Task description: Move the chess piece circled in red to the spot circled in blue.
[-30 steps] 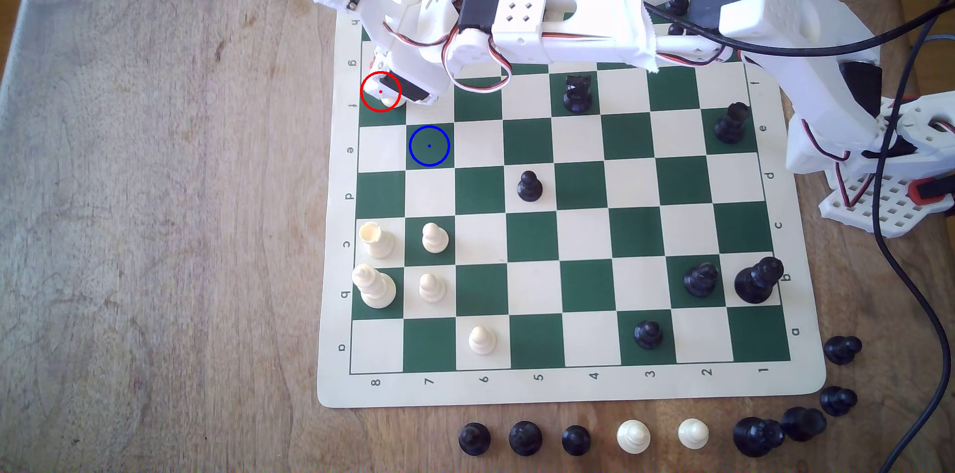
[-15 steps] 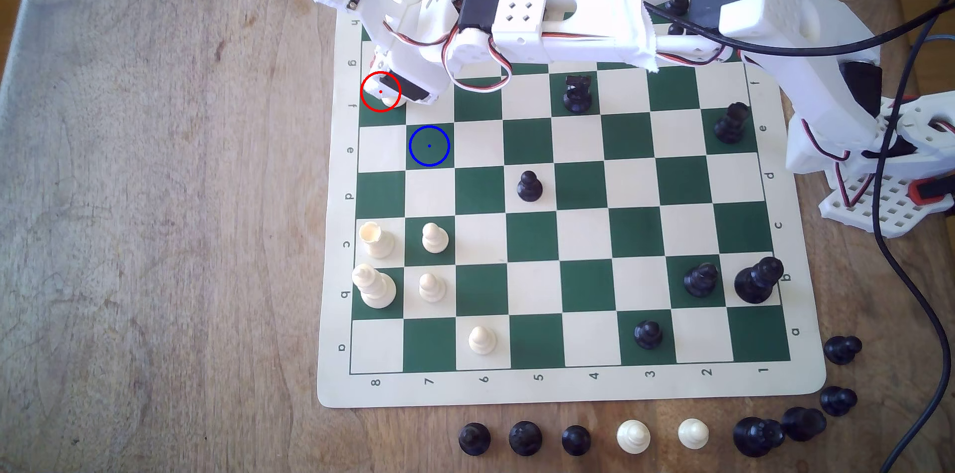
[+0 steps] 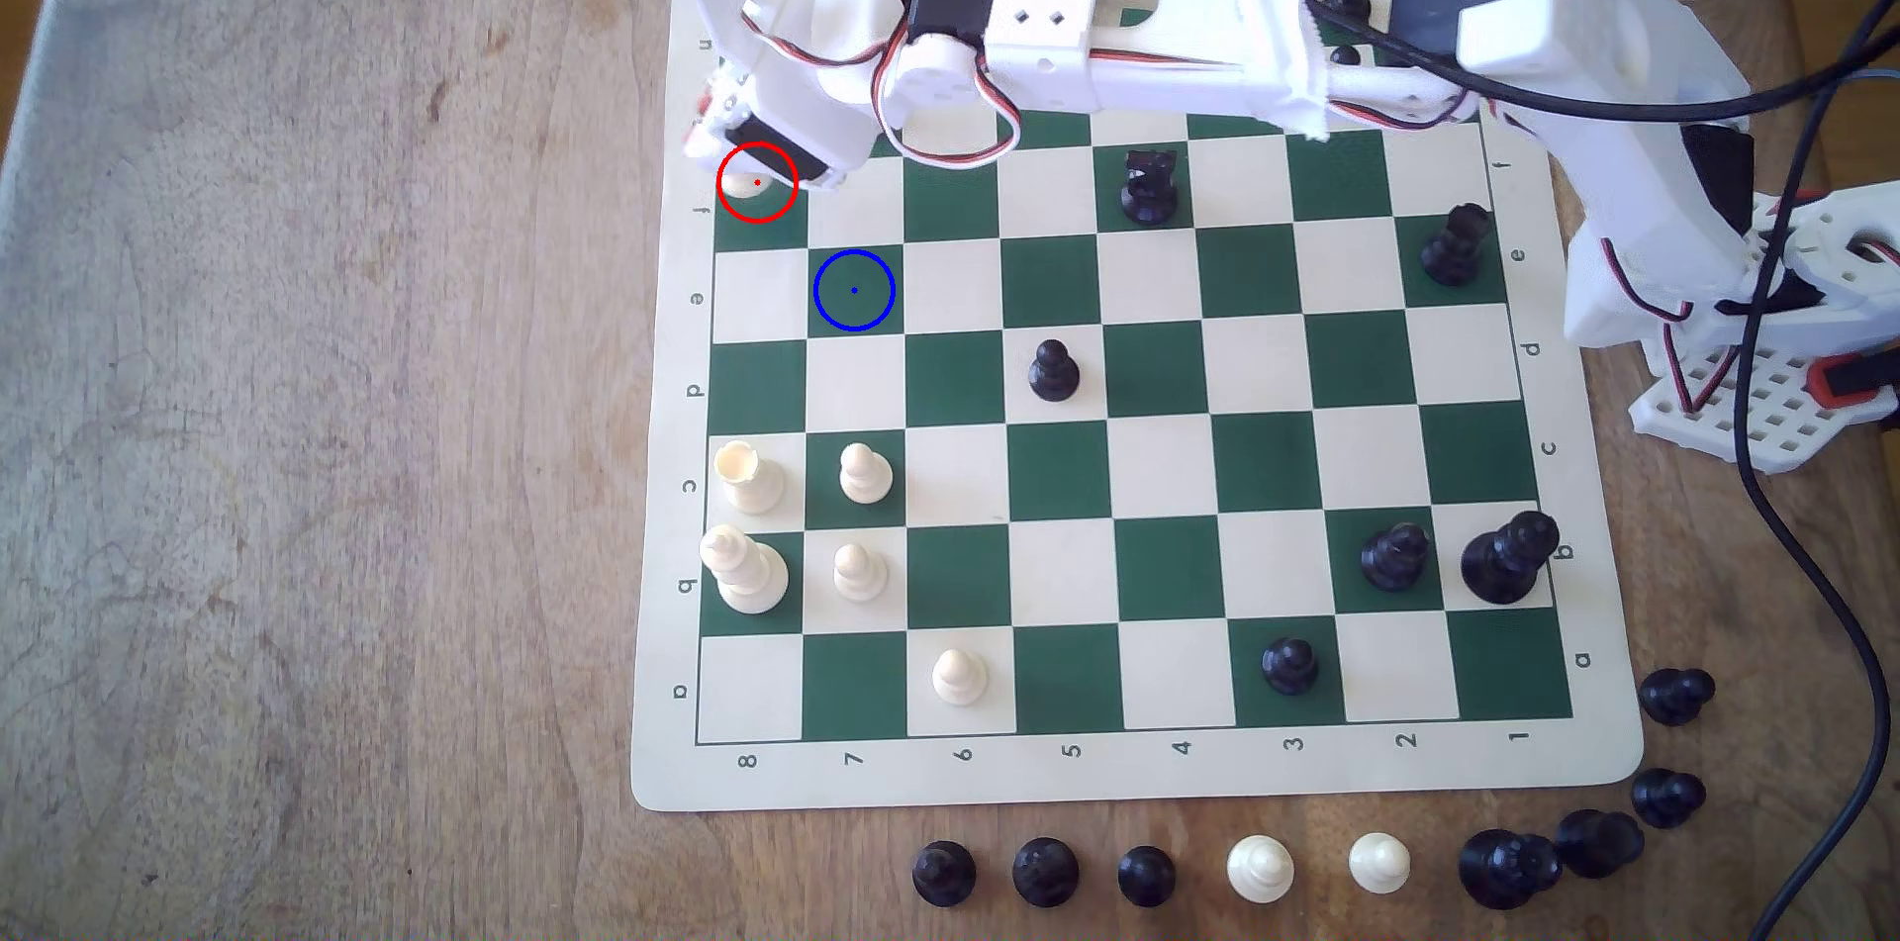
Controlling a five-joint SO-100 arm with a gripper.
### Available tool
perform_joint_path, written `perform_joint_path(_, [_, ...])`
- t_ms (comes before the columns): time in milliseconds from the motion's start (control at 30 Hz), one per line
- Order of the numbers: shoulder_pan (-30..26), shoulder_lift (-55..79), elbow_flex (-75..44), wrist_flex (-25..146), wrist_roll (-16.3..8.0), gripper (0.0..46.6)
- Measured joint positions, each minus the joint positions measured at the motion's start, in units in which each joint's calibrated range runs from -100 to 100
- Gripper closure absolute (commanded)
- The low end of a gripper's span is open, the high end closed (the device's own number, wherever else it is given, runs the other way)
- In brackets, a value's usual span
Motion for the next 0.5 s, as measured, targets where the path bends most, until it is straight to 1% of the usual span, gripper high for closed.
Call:
perform_joint_path(167, [-2.1,-7.5,7.3,-0.2,-0.6,44.5])
perform_joint_path(200, [-2.4,-10.3,11.3,-0.8,-0.7,44.5])
perform_joint_path(333, [-3.4,-15.1,19.0,-2.5,-1.1,44.6])
perform_joint_path(367, [-4.1,-17.8,23.9,-4.1,-1.2,44.6])
perform_joint_path(467, [-4.9,-20.8,30.2,-6.8,-1.2,44.7])
perform_joint_path(500, [-5.2,-22.4,34.2,-8.1,-1.2,44.7])
